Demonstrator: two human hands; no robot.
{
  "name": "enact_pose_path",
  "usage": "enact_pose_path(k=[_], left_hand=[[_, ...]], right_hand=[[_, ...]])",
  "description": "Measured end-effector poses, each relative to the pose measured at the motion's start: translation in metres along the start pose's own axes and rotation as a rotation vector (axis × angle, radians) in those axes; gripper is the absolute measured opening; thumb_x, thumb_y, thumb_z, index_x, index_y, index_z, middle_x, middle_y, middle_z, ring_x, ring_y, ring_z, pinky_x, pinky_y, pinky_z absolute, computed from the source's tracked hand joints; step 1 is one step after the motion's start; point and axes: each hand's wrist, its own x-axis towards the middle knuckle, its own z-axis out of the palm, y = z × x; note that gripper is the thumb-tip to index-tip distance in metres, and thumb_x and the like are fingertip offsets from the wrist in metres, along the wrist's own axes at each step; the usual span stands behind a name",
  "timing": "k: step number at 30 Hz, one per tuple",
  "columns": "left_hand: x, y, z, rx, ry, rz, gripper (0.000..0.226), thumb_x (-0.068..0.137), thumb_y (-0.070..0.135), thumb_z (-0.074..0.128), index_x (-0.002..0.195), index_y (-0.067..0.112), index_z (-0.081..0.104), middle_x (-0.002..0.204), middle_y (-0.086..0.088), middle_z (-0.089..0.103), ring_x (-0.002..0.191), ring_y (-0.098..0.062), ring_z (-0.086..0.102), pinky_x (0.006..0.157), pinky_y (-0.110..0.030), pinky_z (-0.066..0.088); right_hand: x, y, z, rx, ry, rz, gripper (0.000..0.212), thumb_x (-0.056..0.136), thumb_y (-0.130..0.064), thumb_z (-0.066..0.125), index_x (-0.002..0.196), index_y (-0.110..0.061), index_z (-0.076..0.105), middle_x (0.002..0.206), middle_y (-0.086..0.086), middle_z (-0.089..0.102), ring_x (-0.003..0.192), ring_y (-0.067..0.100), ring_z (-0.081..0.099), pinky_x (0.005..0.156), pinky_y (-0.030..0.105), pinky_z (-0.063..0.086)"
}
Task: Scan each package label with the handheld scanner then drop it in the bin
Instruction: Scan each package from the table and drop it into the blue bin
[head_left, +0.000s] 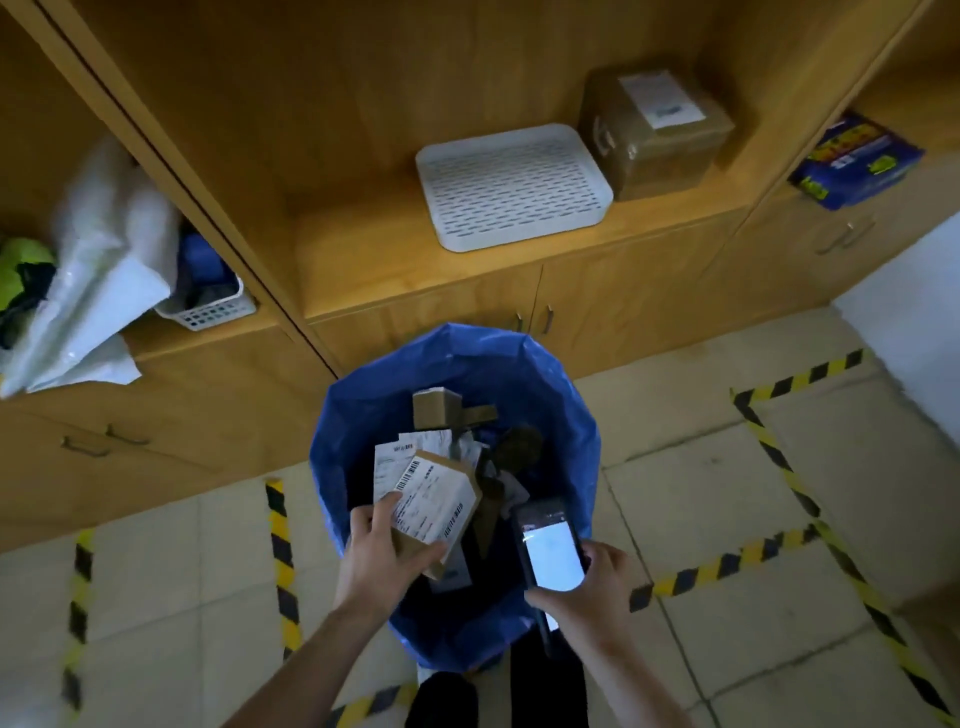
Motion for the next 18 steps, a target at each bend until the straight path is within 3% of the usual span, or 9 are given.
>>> enact_pose_path(k=[4,8,13,18], left_hand=[[0.046,0.003,0.049,-0.06,0.051,-0.106,0.085,0.059,0.072,0.071,0.129,0.046,0.031,0.113,0.015,0.027,0.094,-0.013,0.052,0.063,-0.025,0.044],[0.095,-0.005,0.104,-0.082,0.05,-0.178,0.087,0.06,0.058,0.08,0.132,0.04,0.035,0.119,0.012,0.031,0.099,-0.017,0.054,0.078,-0.034,0.052],[0.15,-0.033,0.167,-0.107,-0.046,-0.171,0.092,0.061,0.043,0.087,0.137,0.033,0.036,0.128,0.005,0.031,0.114,-0.021,0.048,0.09,-0.037,0.052],[0.201,-0.067,0.219,-0.076,-0.066,-0.095,0.094,0.063,0.036,0.089,0.141,0.023,0.038,0.134,-0.002,0.03,0.126,-0.021,0.038,0.105,-0.035,0.043]], right_hand=[[0.078,-0.001,0.034,-0.036,-0.044,0.012,0.079,0.052,-0.026,0.084,0.121,-0.013,0.048,0.121,0.002,0.04,0.099,0.011,0.04,0.069,0.018,0.035],[0.136,0.018,0.079,-0.022,-0.045,0.031,0.088,0.053,-0.021,0.086,0.129,-0.007,0.045,0.13,0.008,0.037,0.117,0.021,0.041,0.083,0.021,0.035],[0.182,0.057,0.123,0.011,-0.057,0.118,0.088,0.054,-0.016,0.086,0.13,-0.003,0.046,0.128,0.013,0.039,0.114,0.024,0.042,0.084,0.021,0.033],[0.216,0.086,0.158,-0.028,-0.026,0.15,0.083,0.05,-0.015,0.086,0.124,-0.001,0.051,0.119,0.015,0.047,0.115,0.027,0.042,0.097,0.032,0.036]])
